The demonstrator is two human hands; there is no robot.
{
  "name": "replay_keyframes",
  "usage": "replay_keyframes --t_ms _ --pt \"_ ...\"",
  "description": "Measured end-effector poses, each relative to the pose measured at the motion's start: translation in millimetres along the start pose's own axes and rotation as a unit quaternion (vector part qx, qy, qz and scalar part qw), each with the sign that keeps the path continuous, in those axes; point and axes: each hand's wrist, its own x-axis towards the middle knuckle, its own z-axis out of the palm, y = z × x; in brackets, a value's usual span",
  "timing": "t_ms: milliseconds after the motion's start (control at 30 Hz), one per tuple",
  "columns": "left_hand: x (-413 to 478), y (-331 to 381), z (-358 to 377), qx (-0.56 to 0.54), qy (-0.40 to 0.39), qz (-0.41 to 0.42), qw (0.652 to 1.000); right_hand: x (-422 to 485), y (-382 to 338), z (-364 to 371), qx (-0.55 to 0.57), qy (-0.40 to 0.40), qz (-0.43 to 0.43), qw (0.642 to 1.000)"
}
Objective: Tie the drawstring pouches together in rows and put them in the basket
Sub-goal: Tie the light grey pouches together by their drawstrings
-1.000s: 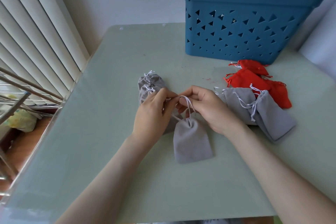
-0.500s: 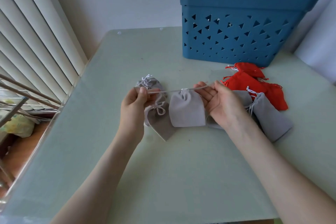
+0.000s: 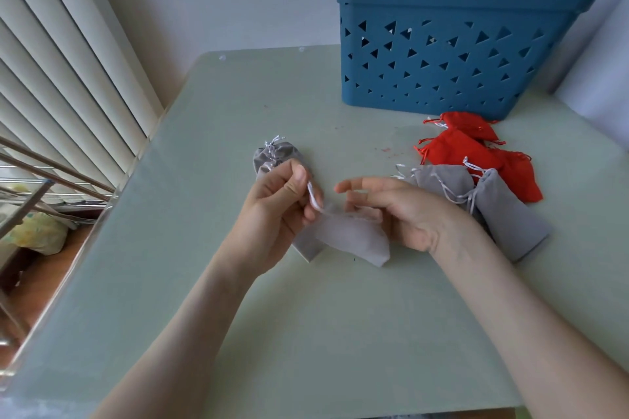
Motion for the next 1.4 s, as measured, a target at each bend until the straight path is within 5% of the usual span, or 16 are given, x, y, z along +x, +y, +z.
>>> replay_keyframes --t_ms 133,267,500,900,1200,1400 --pt "5.8 -5.6 1.6 0.121 0.101 0.004 0.987 7.5 7.5 2.2 -0.086 0.083 -0.024 0.993" --pt "6.0 -11.3 0.5 0.245 0.158 0.019 0.956 10.8 9.2 3.8 -0.364 0.152 -0.197 0.898" --pt "6.6 -15.3 -2.4 0.338 0.187 0.096 0.917 1.5 11.2 11.8 -0.28 -0.063 -0.195 0.938" --pt "3.2 -19.9 3.4 0.518 0.128 0.162 0.83 4.0 8.9 15.0 -0.159 0.048 -0.316 0.934" --pt "3.8 -21.9 11.3 0.434 0.12 0.078 0.89 10.8 16.9 15.4 -0.268 0.171 -0.393 0.863" --pt "2.6 -19.9 12.7 0.401 0.119 0.05 0.907 10.3 16.3 16.7 -0.364 0.179 -0.429 0.807"
